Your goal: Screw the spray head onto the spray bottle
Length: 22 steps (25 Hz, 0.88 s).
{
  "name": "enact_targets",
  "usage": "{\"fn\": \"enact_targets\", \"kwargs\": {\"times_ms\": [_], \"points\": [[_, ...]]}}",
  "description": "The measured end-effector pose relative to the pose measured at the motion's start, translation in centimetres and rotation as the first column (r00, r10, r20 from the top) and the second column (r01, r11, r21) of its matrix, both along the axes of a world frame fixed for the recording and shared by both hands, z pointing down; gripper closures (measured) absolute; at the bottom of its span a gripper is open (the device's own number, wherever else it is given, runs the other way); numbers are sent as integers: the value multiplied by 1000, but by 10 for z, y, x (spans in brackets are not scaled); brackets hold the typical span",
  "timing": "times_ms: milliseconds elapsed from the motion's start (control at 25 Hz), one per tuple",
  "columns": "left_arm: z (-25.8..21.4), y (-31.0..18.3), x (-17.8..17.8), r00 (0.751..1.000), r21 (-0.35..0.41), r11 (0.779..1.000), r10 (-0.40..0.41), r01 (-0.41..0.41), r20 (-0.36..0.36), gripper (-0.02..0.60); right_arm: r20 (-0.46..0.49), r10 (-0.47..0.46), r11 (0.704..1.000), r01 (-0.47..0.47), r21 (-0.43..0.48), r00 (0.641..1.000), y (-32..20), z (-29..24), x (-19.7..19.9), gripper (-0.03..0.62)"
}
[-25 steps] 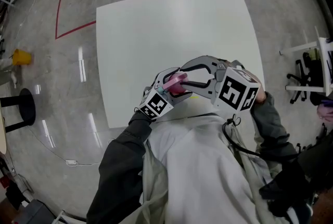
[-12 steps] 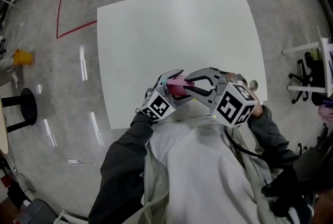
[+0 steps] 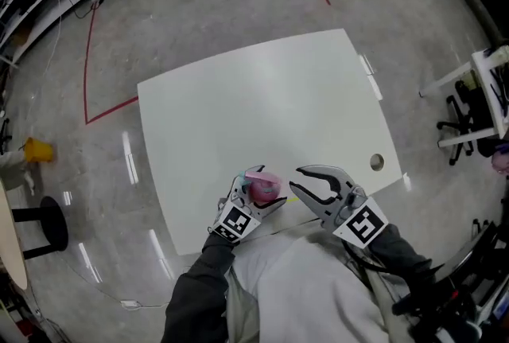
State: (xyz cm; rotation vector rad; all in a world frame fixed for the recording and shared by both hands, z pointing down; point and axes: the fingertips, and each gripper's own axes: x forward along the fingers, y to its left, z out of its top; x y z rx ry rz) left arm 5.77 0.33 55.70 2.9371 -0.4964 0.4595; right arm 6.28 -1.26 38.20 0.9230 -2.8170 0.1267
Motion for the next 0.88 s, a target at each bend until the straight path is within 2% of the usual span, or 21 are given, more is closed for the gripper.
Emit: {"fn": "enact_targets", "kwargs": {"times_ms": [80,160,320,400,480,560,640,760,840,880], "points": [[-2,4,0,1000,1,1000,-8,8,9,158,89,81,997,-81,-9,993,-11,-7,32,517],[-1,8,-4,1000,2,1000,-17,17,24,158,115,140,990,-140,-14,983,-19,-5,53,517],[2,8,-22,998,-1,999,-45,46,39,158,149,237,971,-236,-20,960,-38,0,61,535],[5,12,-33,996,-9,998,-67,68,52,158,233,298,954,-282,-103,926,-45,0,65,560],[9,15,-48,996,-10,997,-76,77,54,158,327,359,931,-308,-199,874,-53,0,64,569],[8,10,-70,993,-28,992,-120,120,18,158,359,380,922,-316,-225,853,-65,3,54,569],[-3,11,-92,973,-61,972,-230,229,-11,158,352,336,937,-274,-215,874,-74,11,41,569],[-40,32,-98,914,-72,915,-402,398,-52,166,319,276,952,-211,-223,907,-64,11,52,579],[-60,38,-113,854,-64,858,-514,510,-87,296,306,269,950,-200,-240,913,-61,15,60,579],[-67,40,-124,821,-62,827,-562,558,-104,323,306,273,947,-199,-252,912,-61,20,62,582]]}}
